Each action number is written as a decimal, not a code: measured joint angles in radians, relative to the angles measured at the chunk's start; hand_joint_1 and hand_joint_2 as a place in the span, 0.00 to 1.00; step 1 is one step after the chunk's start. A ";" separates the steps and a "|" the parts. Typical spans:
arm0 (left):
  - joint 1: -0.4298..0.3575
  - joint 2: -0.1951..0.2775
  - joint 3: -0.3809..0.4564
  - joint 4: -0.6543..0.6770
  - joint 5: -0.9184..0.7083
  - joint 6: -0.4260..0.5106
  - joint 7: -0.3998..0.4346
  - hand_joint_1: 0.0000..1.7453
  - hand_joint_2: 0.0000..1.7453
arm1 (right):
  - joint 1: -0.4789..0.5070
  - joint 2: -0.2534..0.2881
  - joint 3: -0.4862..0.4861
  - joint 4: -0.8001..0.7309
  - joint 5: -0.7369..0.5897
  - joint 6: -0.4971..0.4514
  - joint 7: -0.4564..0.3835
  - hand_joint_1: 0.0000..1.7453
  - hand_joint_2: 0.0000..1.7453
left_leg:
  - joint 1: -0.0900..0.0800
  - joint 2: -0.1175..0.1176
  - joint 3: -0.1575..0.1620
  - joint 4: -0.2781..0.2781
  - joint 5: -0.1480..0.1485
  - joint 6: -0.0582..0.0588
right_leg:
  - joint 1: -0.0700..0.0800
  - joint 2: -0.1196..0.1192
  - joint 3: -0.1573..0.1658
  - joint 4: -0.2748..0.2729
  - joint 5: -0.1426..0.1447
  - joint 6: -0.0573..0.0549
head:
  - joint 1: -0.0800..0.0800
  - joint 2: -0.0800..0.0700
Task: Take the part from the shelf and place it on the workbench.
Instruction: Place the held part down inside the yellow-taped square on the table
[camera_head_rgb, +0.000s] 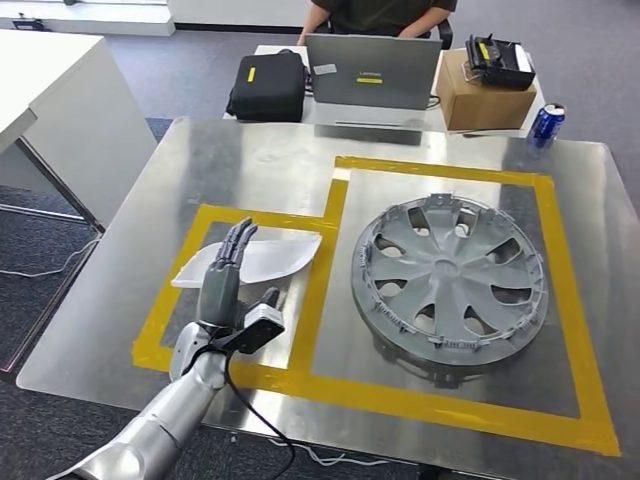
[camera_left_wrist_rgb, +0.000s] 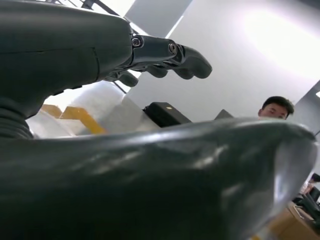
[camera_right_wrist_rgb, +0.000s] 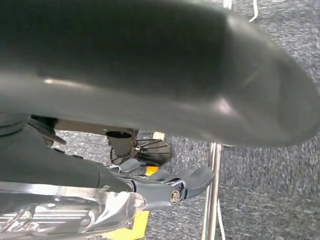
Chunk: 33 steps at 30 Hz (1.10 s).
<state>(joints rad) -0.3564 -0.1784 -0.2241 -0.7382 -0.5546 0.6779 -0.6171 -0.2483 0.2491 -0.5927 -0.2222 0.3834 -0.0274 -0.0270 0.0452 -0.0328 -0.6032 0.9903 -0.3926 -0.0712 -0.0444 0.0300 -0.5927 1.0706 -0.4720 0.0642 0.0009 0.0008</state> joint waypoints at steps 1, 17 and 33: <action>0.011 0.005 0.011 -0.010 0.032 -0.012 -0.017 0.00 0.00 | 0.000 0.000 0.000 0.000 -0.003 -0.003 0.000 0.00 0.00 | 0.001 0.004 -0.008 0.012 -0.011 0.000 | 0.002 -0.001 -0.006 0.003 0.003 -0.012 | -0.003 0.000; 0.134 0.102 0.215 -0.085 0.357 -0.159 -0.058 0.00 0.00 | 0.023 -0.006 0.009 -0.005 -0.002 0.039 -0.017 0.00 0.00 | -0.055 0.032 0.036 0.015 -0.058 0.081 | 0.049 -0.036 -0.087 0.016 0.044 -0.020 | -0.007 0.000; 0.179 0.086 0.291 0.010 0.409 -0.129 -0.058 0.00 0.00 | 0.116 -0.084 0.015 -0.012 -0.052 0.132 -0.117 0.00 0.00 | -0.052 -0.016 -0.092 0.045 0.000 0.042 | 0.039 -0.016 0.061 -0.060 -0.010 -0.060 | -0.009 0.000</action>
<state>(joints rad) -0.1771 -0.0926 0.0666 -0.7283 -0.1460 0.5484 -0.6752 -0.1328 0.1649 -0.5777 -0.2338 0.3318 0.1048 -0.1441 -0.0071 -0.0493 -0.6955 1.0354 -0.3929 -0.0289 -0.0054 0.0141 -0.5312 1.0104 -0.4824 0.0043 -0.0078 0.0008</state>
